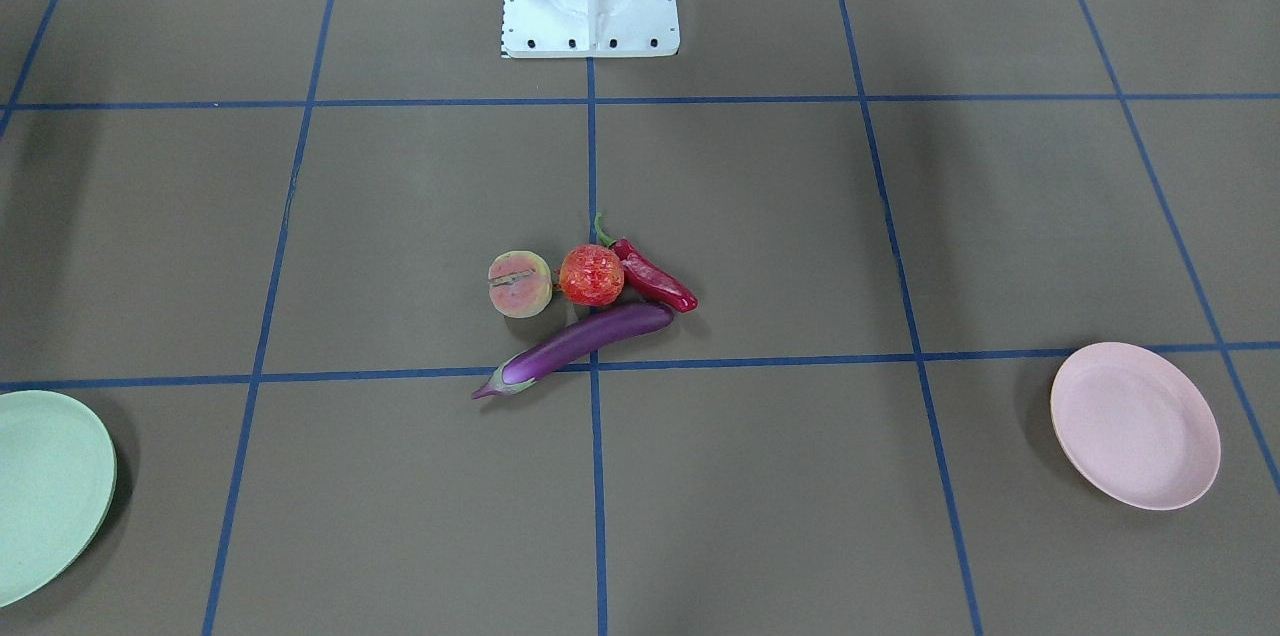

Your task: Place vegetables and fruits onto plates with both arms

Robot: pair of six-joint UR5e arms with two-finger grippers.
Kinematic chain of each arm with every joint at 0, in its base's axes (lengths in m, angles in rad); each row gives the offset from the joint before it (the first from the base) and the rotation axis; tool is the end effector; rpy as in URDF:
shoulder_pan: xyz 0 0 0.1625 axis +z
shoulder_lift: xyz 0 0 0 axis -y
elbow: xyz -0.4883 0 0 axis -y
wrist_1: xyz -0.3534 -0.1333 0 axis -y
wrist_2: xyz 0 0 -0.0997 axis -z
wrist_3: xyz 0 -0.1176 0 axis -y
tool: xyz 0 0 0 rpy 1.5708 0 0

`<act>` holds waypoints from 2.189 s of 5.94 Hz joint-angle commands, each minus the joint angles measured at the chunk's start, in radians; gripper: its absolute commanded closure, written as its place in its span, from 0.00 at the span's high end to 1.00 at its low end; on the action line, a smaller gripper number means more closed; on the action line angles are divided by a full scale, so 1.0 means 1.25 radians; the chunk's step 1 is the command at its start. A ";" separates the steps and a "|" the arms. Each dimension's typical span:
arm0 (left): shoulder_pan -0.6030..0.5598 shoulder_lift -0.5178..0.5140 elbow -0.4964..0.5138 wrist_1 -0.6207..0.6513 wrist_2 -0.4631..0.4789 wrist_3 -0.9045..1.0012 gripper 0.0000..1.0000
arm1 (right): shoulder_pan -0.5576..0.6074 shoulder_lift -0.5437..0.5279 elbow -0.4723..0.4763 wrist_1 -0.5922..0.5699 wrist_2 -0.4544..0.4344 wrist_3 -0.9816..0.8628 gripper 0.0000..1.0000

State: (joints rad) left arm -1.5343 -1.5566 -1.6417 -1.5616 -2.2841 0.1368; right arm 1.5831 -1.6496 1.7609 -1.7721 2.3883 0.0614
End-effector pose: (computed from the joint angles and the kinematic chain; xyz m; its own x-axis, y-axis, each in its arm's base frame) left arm -0.0399 -0.4515 0.7148 0.7425 0.1942 -0.6410 -0.1390 0.9809 0.1362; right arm 0.0525 -0.4042 0.6991 0.6811 0.1349 0.7196 -0.0542 0.9895 -0.1343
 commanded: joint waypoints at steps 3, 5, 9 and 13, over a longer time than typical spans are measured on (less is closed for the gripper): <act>0.001 -0.032 -0.001 0.005 0.000 -0.001 1.00 | 0.000 0.000 -0.004 0.036 -0.004 -0.022 1.00; 0.023 -0.097 -0.008 0.000 0.007 -0.004 1.00 | -0.001 0.013 0.004 0.036 0.003 -0.015 1.00; 0.131 -0.235 -0.060 -0.017 -0.005 -0.210 1.00 | -0.028 0.085 -0.003 0.040 0.010 0.016 1.00; 0.386 -0.327 -0.119 -0.072 -0.022 -0.751 1.00 | -0.067 0.096 -0.053 0.125 0.038 0.020 1.00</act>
State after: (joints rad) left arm -1.1350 -1.9127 -1.7845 -1.6391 -2.3156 -0.6184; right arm 1.5085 -1.5317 1.7073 -1.6205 2.4334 0.0859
